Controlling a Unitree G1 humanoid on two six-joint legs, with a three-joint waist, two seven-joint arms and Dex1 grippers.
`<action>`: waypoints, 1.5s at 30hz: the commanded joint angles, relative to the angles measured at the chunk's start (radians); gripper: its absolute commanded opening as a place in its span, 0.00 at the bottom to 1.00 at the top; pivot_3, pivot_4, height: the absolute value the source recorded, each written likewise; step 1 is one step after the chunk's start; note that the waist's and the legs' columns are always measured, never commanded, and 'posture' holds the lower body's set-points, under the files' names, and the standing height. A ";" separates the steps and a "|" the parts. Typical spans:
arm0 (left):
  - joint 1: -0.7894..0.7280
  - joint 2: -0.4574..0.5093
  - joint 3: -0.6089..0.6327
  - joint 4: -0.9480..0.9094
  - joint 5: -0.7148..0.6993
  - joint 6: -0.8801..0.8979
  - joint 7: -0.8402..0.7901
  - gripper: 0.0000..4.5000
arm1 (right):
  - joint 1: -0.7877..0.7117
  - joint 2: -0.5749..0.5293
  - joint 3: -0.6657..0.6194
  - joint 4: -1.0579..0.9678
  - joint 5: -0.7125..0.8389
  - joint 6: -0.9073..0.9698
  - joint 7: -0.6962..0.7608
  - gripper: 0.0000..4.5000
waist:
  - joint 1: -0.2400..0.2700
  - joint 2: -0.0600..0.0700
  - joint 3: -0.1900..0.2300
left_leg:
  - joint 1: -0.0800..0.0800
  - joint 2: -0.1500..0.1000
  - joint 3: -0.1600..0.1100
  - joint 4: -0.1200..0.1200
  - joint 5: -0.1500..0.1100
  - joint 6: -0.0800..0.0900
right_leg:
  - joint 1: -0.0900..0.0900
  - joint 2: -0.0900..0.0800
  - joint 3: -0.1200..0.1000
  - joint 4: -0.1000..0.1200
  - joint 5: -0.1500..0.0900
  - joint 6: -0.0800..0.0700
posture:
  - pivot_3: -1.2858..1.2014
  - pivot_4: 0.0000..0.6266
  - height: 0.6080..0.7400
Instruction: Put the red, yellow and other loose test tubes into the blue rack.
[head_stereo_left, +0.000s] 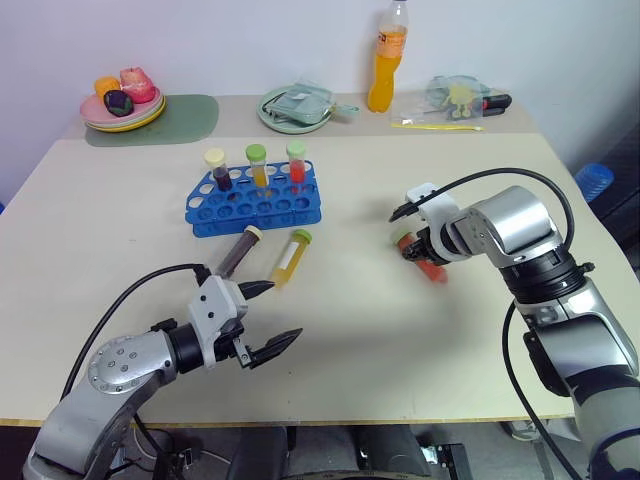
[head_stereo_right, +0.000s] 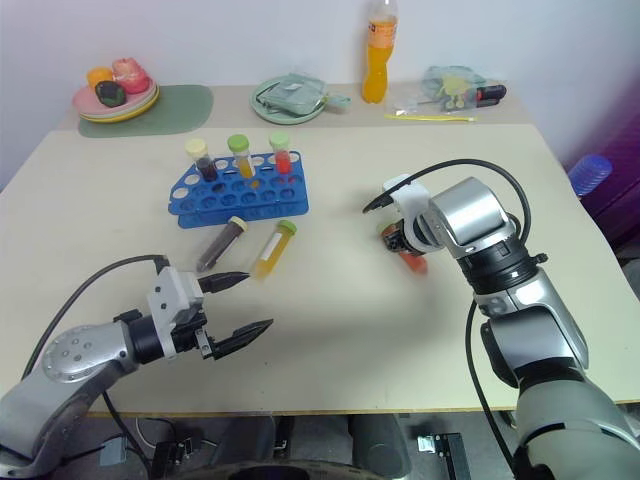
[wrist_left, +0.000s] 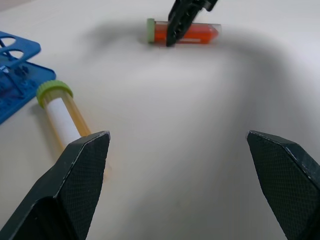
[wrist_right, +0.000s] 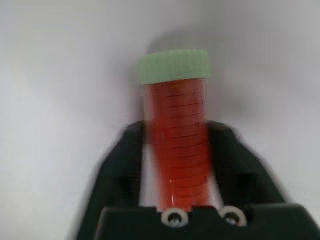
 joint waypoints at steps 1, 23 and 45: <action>0.008 0.004 -0.002 -0.028 0.006 -0.025 -0.002 1.00 | -0.034 -0.003 0.004 -0.011 -0.012 -0.003 0.010 0.18 | 0.000 0.000 0.000 | 0.000 0.000 0.000 0.000 0.000 0.000 | 0.000 0.000 0.000 0.000 0.000 0.000 | 0.52 0.24 0.92; 0.007 -0.225 0.227 0.246 0.091 -0.223 0.246 1.00 | 0.184 0.552 -0.281 -0.142 0.022 -1.113 0.052 0.18 | -0.001 0.001 0.000 | 0.003 0.001 0.000 0.001 0.000 -0.001 | 0.001 0.002 0.000 0.004 0.000 0.000 | 0.52 0.24 0.92; -0.042 -0.289 0.229 0.185 0.080 -0.248 0.341 1.00 | -0.139 0.780 -0.357 0.891 -0.186 -1.887 -0.067 0.18 | -0.031 0.001 0.001 | 0.004 0.001 0.000 -0.002 0.003 -0.005 | -0.003 0.003 0.001 0.010 0.000 -0.001 | 0.52 0.24 0.92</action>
